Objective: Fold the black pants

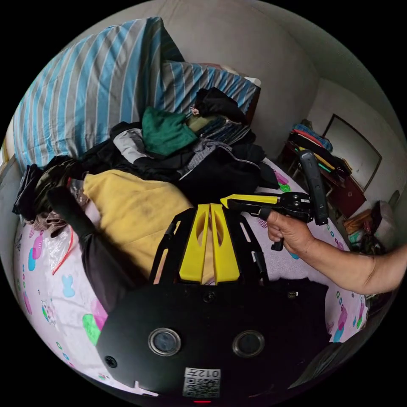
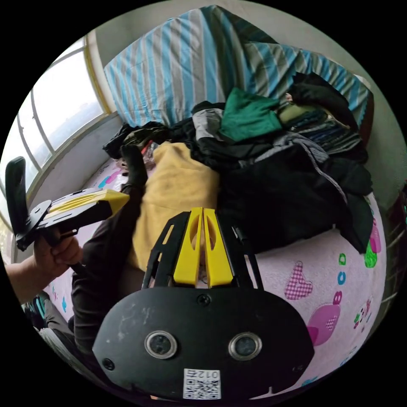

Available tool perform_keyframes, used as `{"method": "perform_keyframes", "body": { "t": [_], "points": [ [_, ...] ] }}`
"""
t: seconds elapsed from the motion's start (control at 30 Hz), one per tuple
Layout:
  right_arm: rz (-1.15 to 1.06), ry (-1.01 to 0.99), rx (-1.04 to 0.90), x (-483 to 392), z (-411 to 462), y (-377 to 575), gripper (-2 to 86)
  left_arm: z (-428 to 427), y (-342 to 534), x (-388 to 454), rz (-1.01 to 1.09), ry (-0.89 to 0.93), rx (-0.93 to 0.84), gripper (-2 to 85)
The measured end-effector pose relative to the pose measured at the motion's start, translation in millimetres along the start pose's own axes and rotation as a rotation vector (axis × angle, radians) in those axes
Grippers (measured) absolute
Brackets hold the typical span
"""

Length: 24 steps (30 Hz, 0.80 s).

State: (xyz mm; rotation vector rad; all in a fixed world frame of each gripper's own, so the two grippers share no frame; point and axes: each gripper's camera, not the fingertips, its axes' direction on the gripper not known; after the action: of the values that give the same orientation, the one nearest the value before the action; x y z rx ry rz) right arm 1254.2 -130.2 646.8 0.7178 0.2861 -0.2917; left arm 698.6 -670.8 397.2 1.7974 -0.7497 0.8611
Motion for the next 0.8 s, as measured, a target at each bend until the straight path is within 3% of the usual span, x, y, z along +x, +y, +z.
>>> {"method": "perform_keyframes", "body": {
  "t": [0.4, 0.47, 0.6, 0.8],
  "points": [
    [0.242, 0.228, 0.093, 158, 29, 97, 0.3, 140, -103, 51, 0.138, 0.101, -0.168, 0.2],
    [0.319, 0.275, 0.124, 188, 31, 111, 4.7, 156, -114, 53, 0.139, 0.099, -0.189, 0.6],
    [0.459, 0.259, 0.157, 233, 36, 131, 9.6, 188, -135, 51, 0.104, 0.077, -0.229, 2.7],
    [0.619, 0.080, 0.204, 283, 58, 163, 11.7, 226, -151, 59, 0.132, 0.044, -0.297, 5.1]
  ]
}}
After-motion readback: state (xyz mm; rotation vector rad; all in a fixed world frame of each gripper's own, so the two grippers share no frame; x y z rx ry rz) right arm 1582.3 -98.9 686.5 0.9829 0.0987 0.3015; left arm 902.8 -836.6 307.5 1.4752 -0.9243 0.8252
